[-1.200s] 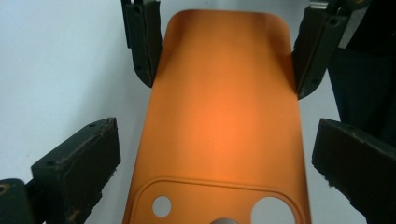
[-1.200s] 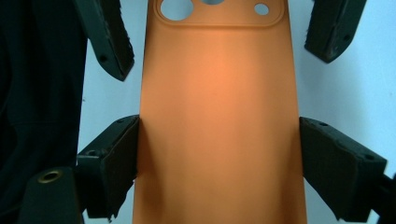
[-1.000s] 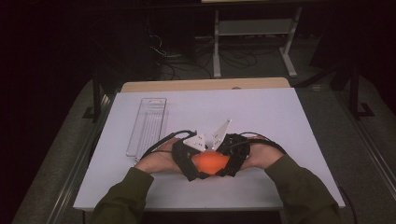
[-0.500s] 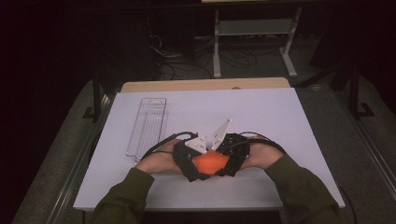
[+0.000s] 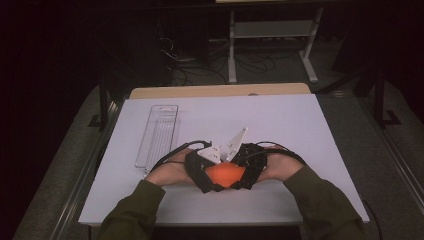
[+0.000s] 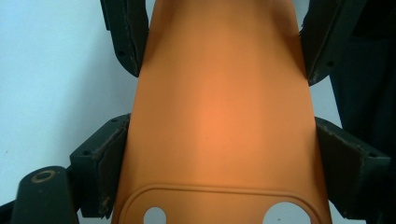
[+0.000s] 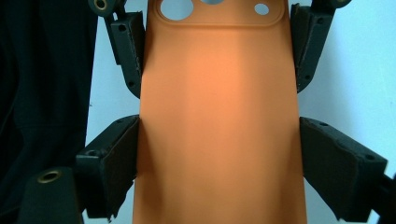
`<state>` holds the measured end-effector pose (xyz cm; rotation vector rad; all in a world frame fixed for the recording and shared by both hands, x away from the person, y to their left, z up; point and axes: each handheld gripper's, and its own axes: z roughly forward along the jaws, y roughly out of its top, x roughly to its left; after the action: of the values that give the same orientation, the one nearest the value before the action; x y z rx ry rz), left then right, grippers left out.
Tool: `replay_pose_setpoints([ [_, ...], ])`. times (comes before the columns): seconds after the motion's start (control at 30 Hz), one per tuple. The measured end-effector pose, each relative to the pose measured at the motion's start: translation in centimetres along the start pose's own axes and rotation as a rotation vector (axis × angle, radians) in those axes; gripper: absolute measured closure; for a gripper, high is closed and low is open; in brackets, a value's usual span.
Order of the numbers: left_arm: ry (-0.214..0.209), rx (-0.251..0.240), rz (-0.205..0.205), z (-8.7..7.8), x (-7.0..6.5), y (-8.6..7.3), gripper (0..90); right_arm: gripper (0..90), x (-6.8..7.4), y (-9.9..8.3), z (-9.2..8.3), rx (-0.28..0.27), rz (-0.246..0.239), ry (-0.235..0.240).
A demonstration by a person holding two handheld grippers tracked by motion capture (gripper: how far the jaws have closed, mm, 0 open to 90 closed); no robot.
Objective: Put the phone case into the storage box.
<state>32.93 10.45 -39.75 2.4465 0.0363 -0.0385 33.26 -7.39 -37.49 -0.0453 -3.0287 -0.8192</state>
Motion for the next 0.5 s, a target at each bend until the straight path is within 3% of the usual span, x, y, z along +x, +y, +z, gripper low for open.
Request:
replay_pose_setpoints([
  [0.13, -0.004, -0.002, -0.003, 0.17, -0.1, 0.03, 14.7, 14.7, -0.02, -0.18, 0.16, -0.004, 0.012, 0.019],
  [0.2, 0.004, 0.002, 0.011, 0.22, -0.09, 0.07, 14.9, 14.7, 0.24, -0.34, 0.17, -0.017, -0.013, -0.013],
  [0.33, -0.001, 0.004, 0.004, 0.2, -0.08, 0.06, 14.9, 14.1, 0.38, -0.51, 0.27, -0.026, -0.003, -0.018],
  [0.5, 0.008, -0.008, -0.023, 0.26, -0.05, -0.05, 15.0, 5.8, 0.36, -0.66, 0.29, -0.044, 0.021, -0.03],
])
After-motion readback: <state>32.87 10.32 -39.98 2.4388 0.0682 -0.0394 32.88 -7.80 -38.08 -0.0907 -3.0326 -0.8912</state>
